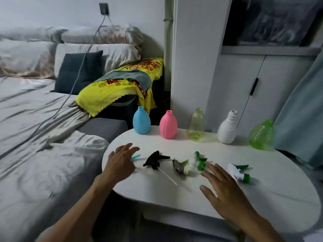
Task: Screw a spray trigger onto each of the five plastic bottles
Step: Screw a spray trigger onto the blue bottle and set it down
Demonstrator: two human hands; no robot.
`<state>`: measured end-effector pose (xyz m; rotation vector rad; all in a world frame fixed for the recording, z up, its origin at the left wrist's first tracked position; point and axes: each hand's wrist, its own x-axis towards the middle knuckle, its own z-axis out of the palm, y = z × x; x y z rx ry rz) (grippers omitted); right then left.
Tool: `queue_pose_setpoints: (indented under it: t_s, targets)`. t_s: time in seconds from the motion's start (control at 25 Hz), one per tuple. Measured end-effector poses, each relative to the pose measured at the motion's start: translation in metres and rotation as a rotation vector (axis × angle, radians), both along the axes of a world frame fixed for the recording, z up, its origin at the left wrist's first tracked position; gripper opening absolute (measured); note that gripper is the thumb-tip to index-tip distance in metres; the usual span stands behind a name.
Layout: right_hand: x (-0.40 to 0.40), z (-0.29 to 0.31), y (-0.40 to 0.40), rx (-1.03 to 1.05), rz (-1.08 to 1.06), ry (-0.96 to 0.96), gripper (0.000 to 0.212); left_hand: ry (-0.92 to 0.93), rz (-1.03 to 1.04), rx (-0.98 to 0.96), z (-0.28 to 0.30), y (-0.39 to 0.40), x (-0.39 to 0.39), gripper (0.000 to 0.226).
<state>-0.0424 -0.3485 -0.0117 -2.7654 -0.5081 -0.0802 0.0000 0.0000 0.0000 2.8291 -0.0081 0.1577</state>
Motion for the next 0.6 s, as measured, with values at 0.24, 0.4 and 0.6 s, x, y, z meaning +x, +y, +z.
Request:
queue_pose_setpoints:
  t_s: [0.24, 0.4, 0.6]
  targets:
    - [-0.007, 0.013, 0.010, 0.056, 0.072, 0.005, 0.042, 0.258, -0.091, -0.048, -0.015, 0.031, -0.006, 0.055]
    - [-0.001, 0.020, 0.021, 0.117, 0.077, -0.050, 0.032, 0.179, -0.068, -0.061, -0.006, 0.045, -0.002, 0.035]
    - [0.006, 0.043, 0.050, 0.621, 0.005, -0.020, 0.016, 0.069, 0.086, -0.673, 0.033, 0.026, -0.013, 0.005]
